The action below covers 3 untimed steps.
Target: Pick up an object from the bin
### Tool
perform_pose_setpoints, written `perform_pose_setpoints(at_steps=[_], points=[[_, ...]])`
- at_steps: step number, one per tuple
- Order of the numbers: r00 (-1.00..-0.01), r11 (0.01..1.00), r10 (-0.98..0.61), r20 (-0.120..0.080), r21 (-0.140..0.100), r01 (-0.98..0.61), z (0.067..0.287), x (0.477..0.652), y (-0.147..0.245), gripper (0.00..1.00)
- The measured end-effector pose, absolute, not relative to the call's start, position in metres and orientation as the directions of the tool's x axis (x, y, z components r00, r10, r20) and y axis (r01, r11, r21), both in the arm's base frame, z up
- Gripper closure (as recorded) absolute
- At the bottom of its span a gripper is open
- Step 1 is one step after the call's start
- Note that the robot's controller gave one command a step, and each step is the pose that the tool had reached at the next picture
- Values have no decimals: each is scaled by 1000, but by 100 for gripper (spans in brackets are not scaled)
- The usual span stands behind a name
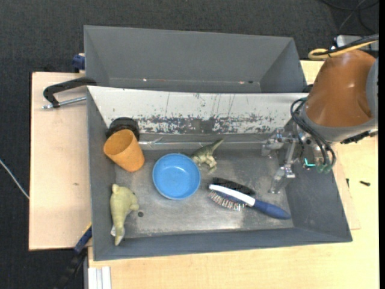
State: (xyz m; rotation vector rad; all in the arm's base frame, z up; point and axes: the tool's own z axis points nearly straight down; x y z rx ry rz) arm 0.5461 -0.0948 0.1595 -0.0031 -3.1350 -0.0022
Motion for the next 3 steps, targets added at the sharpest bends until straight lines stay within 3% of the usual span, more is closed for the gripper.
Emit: perform_pose_setpoints(at_steps=[1, 2, 3], points=[[-996, 996, -84, -3, 0, -84, 69, 534, -5, 0], [-1000, 1000, 24, -1, 2, 24, 102, 513, -6, 0], [-989, 989, 147, -1, 1, 147, 101, 513, -12, 0]])
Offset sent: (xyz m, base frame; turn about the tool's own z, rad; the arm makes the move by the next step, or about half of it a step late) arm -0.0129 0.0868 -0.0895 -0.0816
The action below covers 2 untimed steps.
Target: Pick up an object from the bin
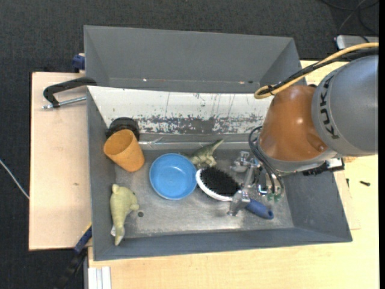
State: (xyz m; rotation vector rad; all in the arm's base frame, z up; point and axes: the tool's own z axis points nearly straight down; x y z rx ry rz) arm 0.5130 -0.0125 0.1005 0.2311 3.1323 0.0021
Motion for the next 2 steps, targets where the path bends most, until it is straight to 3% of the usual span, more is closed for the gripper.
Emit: perform_pose_setpoints(at_steps=[1, 2], points=[[-948, 948, 319, -3, 3, 319, 72, 509, -23, 0], [-948, 948, 317, -3, 2, 317, 73, 510, -22, 0]])
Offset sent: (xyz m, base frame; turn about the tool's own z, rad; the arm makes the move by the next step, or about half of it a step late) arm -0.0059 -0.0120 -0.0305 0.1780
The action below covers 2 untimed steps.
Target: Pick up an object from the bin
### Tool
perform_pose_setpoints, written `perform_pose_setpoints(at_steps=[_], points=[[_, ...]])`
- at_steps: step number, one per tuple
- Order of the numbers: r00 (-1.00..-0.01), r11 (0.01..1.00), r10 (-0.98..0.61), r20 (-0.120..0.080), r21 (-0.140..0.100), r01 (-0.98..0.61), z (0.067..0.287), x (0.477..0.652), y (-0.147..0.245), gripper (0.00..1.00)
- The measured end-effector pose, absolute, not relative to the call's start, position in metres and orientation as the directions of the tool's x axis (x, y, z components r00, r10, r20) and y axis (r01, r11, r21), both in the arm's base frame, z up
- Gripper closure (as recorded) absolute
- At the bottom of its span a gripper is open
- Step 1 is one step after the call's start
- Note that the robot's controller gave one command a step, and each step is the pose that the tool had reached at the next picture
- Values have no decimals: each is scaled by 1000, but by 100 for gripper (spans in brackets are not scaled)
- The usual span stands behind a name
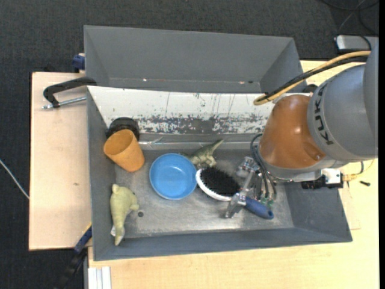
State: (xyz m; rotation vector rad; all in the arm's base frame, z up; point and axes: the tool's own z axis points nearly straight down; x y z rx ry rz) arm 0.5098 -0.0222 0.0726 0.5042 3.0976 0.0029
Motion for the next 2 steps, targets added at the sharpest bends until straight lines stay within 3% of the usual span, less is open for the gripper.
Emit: perform_pose_setpoints(at_steps=[1, 2], points=[[-948, 948, 318, -4, 1, 318, 74, 511, -23, 100], [-949, 949, 316, -11, 4, 316, 189, 513, -23, 100]])
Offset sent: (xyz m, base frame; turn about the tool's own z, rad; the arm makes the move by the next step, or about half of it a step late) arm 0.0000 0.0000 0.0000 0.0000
